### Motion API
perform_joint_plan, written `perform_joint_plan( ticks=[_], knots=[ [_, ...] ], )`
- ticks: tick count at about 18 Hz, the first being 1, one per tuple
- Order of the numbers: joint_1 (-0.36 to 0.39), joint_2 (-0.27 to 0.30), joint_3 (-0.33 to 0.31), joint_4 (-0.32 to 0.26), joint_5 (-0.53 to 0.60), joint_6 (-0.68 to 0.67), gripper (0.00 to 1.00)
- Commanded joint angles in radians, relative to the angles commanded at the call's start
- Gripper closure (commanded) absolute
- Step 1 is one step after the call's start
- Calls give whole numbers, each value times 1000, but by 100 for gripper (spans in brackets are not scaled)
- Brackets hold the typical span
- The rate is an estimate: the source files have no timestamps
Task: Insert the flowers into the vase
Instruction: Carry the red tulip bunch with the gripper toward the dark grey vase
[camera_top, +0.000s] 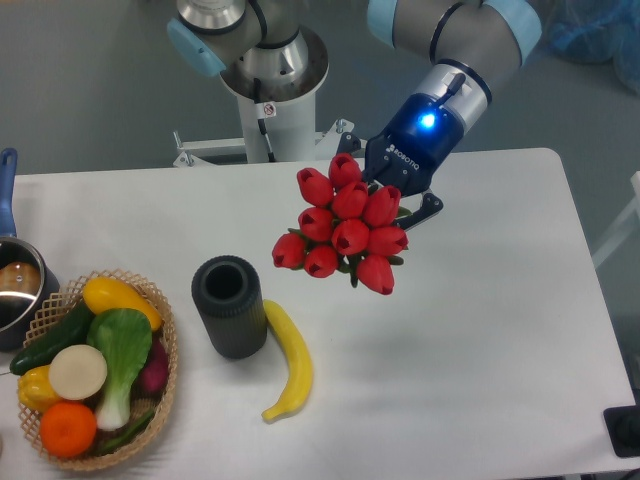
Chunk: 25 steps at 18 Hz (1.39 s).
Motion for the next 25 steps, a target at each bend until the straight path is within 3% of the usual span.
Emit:
perform_joint_plan(
  ticks=[18, 23, 25],
  knots=[
    [-37, -8, -2, 23, -55, -14, 55],
    [-78, -23, -15, 118, -70, -14, 55],
    [-80, -18, -15, 123, -112, -12, 55]
  ],
)
